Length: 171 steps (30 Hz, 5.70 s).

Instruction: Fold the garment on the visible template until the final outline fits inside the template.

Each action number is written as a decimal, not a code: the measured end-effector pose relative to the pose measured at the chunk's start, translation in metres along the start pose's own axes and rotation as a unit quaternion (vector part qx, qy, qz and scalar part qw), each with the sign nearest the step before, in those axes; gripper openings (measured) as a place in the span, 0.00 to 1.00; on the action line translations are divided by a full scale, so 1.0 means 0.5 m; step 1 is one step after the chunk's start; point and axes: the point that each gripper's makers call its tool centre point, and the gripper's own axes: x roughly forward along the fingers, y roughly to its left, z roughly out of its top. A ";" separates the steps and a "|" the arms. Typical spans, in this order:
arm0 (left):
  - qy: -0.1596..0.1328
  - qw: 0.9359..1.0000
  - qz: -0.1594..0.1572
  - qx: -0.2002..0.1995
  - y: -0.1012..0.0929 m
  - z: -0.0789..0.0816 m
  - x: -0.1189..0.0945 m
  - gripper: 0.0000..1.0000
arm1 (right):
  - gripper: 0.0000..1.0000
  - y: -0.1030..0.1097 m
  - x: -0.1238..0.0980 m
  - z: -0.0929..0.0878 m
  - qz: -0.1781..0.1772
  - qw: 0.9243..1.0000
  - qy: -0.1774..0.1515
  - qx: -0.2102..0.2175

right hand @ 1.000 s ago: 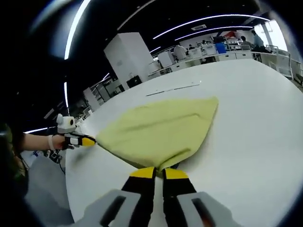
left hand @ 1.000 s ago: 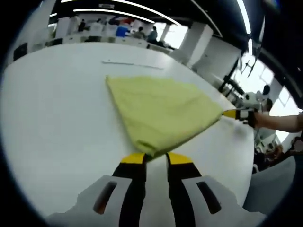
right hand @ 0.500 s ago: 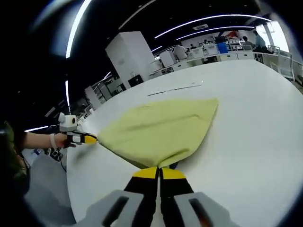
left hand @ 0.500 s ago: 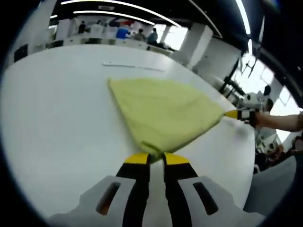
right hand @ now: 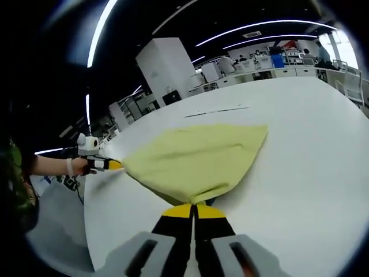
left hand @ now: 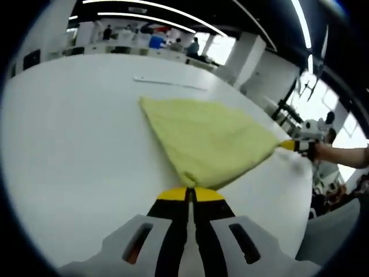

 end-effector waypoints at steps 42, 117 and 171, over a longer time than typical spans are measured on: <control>0.040 0.999 -0.017 -0.015 -0.054 -0.107 -0.093 0.00 | 0.00 0.021 -0.108 -0.111 0.033 0.998 0.046 0.011; -0.031 0.998 -0.015 0.044 -0.085 -0.032 -0.126 0.99 | 1.00 0.034 -0.146 -0.017 -0.022 0.997 -0.012 -0.077; -0.084 0.996 0.008 0.031 -0.096 -0.018 -0.157 0.99 | 1.00 0.103 -0.132 -0.001 -0.023 0.997 -0.062 -0.048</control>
